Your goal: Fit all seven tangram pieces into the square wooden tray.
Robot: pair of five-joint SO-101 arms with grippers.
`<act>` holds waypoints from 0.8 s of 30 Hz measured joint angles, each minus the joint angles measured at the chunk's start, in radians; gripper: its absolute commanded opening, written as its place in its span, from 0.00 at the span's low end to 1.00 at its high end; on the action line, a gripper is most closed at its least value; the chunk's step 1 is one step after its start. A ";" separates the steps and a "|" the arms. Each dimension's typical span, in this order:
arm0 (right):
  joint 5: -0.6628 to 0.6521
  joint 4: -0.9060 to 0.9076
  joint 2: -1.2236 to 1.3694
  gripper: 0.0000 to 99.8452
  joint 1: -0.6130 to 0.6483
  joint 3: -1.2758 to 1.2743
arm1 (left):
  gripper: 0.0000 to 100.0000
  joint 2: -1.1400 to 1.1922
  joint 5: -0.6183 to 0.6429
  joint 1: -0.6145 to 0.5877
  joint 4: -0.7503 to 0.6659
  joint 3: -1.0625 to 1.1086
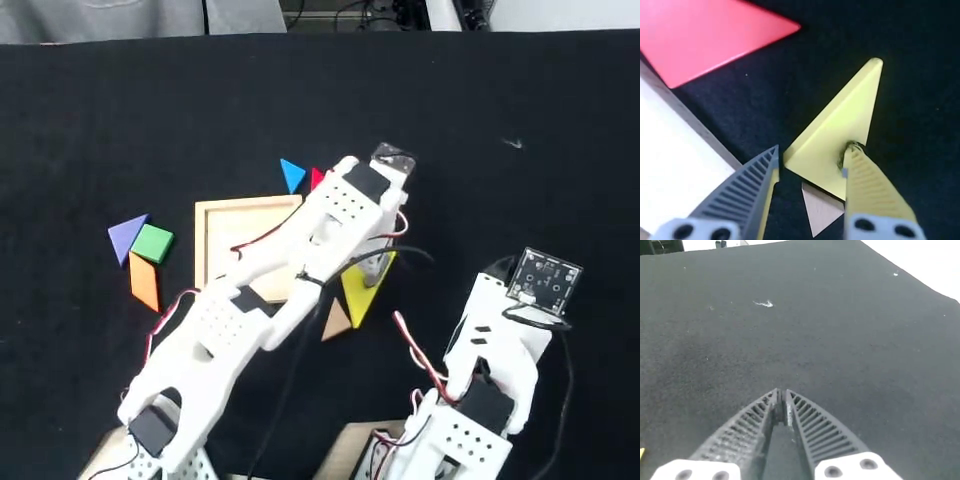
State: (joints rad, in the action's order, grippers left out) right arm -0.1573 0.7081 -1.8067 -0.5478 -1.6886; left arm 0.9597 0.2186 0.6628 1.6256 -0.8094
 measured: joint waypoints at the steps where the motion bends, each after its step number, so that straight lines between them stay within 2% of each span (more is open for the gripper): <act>1: 0.000 0.000 0.000 0.01 0.000 0.000 | 0.19 0.000 0.000 0.011 0.002 -0.005; 14: 0.000 0.000 0.000 0.01 -0.009 0.000 | 0.19 0.028 0.002 0.126 0.118 -0.164; 19: 0.000 0.000 0.000 0.01 -0.118 0.000 | 0.19 0.028 0.002 0.180 0.118 -0.172; 24: 0.115 -0.028 0.000 0.01 -0.261 0.000 | 0.19 0.028 0.003 0.219 0.118 -0.198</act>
State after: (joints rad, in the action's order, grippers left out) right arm -0.0422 0.6805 -1.8067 -0.8086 -1.6886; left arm 0.9874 0.2217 0.8823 1.7438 -1.0073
